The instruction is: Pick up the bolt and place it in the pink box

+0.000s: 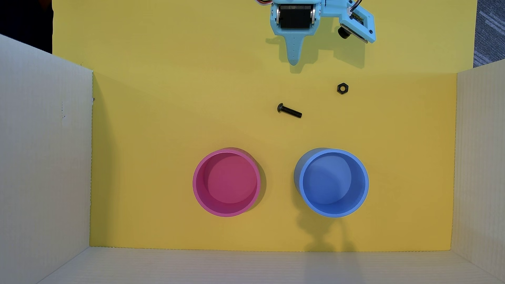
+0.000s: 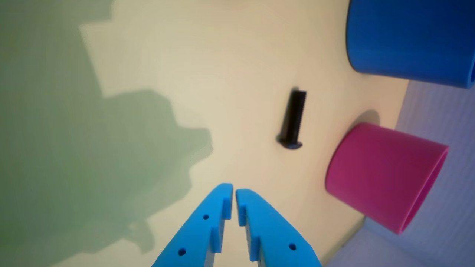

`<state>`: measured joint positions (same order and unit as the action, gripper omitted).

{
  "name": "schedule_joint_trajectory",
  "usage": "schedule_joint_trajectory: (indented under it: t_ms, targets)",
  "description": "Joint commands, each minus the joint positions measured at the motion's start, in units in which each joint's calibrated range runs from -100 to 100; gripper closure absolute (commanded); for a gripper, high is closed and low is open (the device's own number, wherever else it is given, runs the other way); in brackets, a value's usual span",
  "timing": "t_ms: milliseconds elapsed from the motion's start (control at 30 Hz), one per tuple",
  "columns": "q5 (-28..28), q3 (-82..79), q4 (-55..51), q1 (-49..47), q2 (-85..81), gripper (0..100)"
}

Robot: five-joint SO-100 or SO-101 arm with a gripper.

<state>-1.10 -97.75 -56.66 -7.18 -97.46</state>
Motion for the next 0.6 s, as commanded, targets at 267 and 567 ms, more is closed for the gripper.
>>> schedule_joint_trajectory:
  t_ms: [267,567]
  targets:
    - [0.2,1.0,-0.2,0.0,-0.2,99]
    - [-0.3,1.1,0.2,0.0,-0.2,99]
